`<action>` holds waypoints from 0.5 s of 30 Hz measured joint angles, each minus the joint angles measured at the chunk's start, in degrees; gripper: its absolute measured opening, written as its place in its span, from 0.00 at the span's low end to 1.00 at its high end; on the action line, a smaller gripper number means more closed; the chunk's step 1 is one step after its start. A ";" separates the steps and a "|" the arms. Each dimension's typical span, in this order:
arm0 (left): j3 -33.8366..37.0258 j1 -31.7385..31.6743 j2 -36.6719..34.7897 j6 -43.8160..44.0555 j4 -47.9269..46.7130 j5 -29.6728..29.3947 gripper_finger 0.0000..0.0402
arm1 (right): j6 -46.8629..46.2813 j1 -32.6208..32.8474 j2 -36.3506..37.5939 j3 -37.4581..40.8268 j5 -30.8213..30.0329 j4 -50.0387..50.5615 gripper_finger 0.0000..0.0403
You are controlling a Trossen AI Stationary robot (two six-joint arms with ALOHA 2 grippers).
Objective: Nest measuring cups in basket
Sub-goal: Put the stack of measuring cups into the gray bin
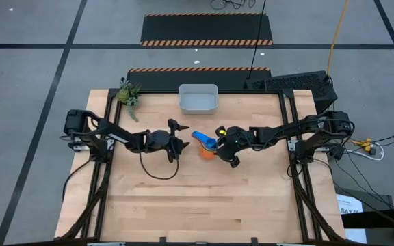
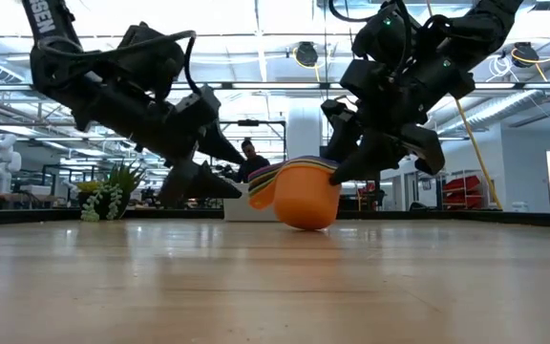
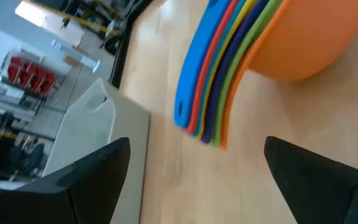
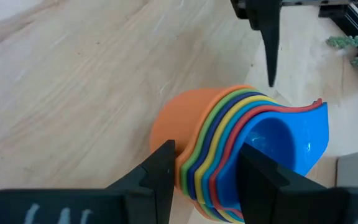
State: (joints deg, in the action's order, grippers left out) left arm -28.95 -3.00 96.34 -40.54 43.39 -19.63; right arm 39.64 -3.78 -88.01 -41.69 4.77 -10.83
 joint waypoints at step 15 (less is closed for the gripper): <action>-4.88 1.47 16.02 -11.21 19.11 -7.49 0.93 | -1.57 -0.01 -0.02 0.02 0.01 -0.31 0.30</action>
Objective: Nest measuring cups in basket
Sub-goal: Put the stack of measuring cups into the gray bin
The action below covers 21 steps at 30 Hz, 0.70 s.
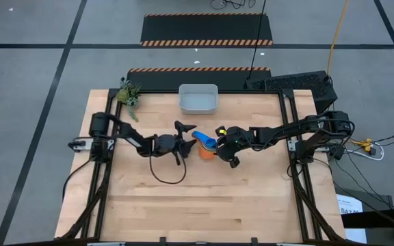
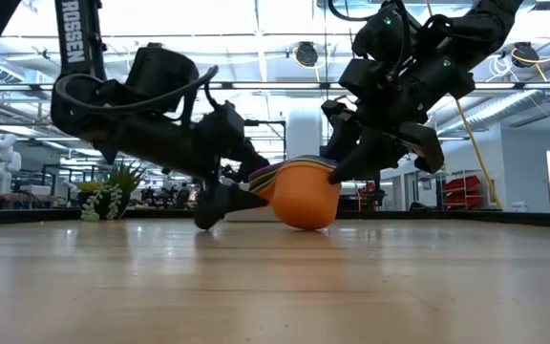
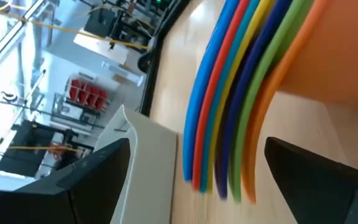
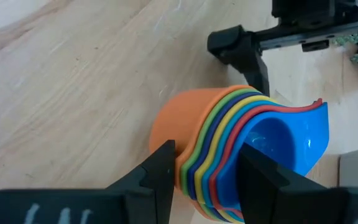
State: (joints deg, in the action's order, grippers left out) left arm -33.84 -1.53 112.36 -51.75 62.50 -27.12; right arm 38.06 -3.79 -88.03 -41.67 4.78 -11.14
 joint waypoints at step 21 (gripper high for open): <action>-2.23 -0.24 1.46 -6.51 -6.39 -0.55 0.53 | -1.40 0.00 0.00 0.00 -0.02 -0.26 0.30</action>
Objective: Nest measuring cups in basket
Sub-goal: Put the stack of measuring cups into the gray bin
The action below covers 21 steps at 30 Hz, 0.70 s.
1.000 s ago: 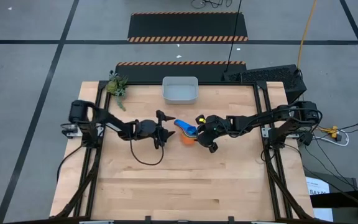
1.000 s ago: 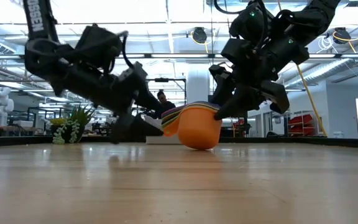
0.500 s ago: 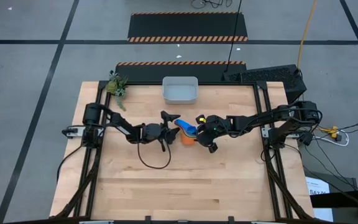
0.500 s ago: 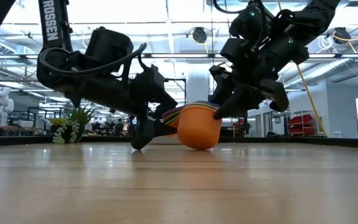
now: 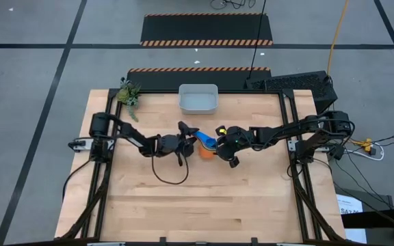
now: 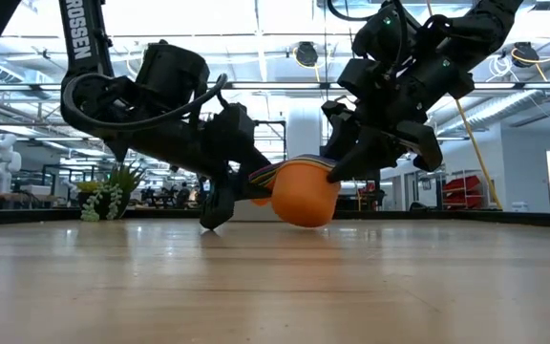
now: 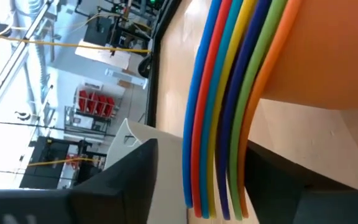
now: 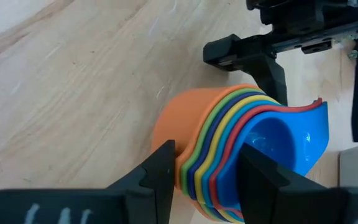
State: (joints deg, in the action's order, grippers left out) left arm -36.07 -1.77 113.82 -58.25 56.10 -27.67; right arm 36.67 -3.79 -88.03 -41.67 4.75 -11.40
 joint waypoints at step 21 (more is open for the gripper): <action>-0.27 -0.56 -0.17 1.83 -1.62 1.03 0.19 | -0.61 0.10 0.28 -0.02 -2.94 -0.49 0.36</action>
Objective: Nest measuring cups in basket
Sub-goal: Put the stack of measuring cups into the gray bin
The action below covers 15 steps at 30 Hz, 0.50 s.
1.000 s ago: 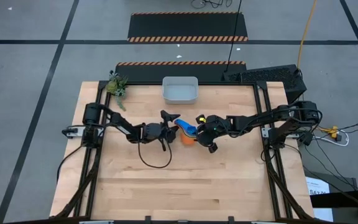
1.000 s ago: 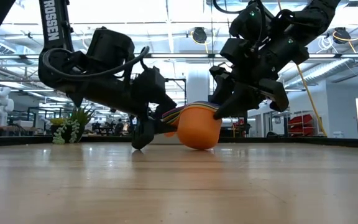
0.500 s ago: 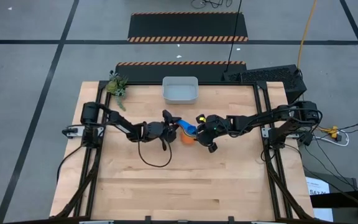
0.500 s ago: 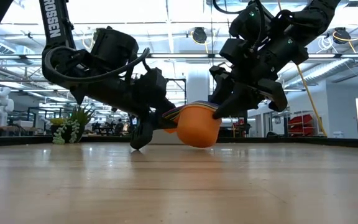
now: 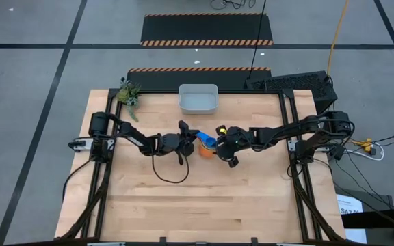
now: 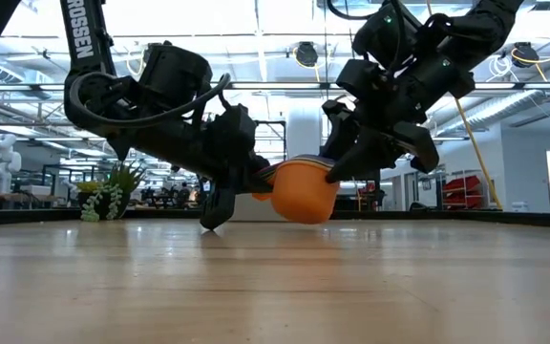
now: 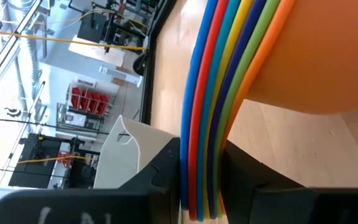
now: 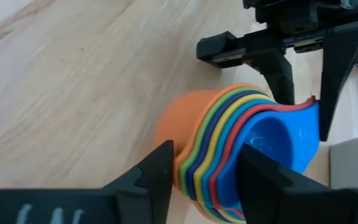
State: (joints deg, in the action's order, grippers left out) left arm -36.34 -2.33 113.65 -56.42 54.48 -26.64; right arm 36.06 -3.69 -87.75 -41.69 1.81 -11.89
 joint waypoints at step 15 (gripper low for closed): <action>-0.42 -2.97 -11.25 -4.63 -11.55 -5.35 0.19 | -19.27 0.02 14.93 -0.02 -9.27 8.96 0.58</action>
State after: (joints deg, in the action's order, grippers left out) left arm -36.76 -5.30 102.40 -61.05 42.94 -31.98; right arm 16.79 -3.68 -72.82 -41.71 -7.46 -2.93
